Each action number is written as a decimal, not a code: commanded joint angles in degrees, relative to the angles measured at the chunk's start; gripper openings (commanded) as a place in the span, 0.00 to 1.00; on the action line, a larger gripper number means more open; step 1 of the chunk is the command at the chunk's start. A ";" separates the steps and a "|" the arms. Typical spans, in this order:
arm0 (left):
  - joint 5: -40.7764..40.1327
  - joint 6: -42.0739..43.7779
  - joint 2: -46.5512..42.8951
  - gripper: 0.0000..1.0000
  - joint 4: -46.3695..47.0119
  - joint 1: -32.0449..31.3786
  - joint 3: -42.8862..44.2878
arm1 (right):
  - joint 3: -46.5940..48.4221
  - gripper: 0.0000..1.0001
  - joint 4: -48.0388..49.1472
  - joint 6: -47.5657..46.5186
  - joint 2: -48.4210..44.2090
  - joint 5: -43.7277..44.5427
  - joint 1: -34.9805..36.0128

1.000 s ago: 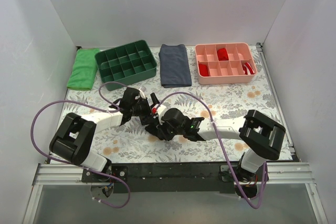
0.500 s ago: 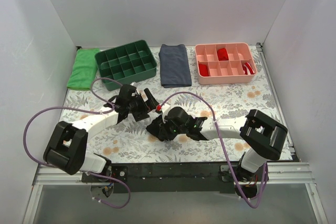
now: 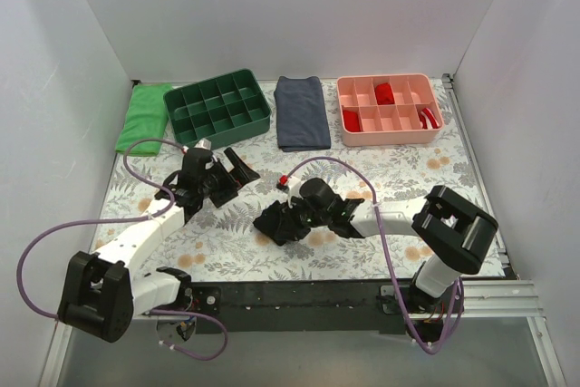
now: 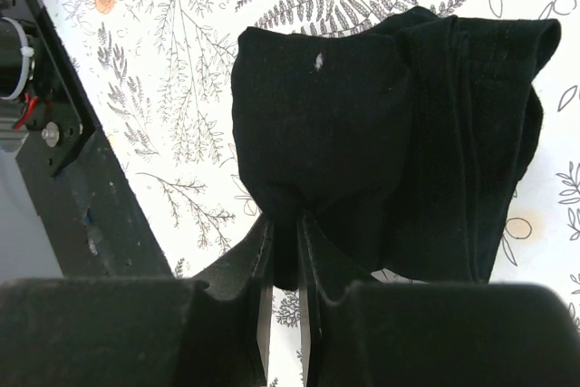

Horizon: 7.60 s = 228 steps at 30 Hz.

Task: Roll the underwear
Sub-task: Roll the underwear to the center of the board.

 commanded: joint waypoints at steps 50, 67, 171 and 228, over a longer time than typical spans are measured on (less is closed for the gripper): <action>27.42 9.16 -9.13 0.98 10.93 0.46 -8.96 | -7.29 0.05 19.19 27.58 11.31 -27.45 -15.76; 34.98 10.13 -3.69 0.97 17.35 -7.36 -8.87 | -4.22 0.04 11.28 29.34 11.93 -27.36 -17.61; 25.57 6.44 18.29 0.91 36.86 -11.94 -13.00 | -1.84 0.43 -9.63 14.14 -6.95 -6.65 -19.99; 22.77 4.15 24.18 0.89 21.22 -11.94 -6.32 | 19.16 0.55 -37.60 -16.37 0.14 50.07 21.06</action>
